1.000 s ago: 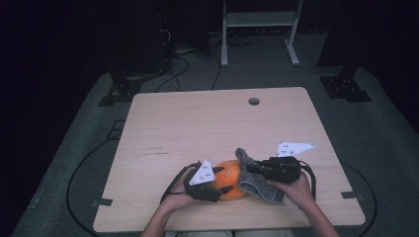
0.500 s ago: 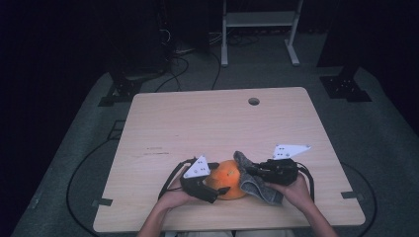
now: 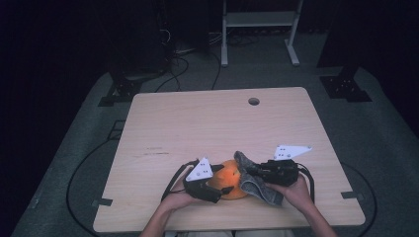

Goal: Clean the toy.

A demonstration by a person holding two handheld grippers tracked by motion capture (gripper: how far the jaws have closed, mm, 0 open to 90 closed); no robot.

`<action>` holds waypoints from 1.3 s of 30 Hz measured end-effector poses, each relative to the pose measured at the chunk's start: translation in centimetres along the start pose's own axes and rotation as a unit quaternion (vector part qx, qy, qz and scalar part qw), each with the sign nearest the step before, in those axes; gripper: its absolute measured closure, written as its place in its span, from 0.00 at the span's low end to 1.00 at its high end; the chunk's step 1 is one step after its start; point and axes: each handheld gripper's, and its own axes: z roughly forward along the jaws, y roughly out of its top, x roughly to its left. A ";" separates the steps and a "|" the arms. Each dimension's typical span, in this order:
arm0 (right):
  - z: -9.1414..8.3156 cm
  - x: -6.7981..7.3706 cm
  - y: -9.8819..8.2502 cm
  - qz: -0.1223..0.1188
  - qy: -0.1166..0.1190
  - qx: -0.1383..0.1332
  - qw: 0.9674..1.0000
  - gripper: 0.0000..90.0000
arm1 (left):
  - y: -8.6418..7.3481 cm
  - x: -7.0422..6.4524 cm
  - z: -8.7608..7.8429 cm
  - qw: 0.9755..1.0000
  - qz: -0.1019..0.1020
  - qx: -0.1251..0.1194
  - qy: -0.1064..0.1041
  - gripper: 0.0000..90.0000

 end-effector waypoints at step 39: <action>-0.1 1.7 1.3 -0.033 -0.006 -0.019 0.999 0.90 | 1.4 -0.1 -0.6 1.000 -0.022 -0.005 0.009 0.27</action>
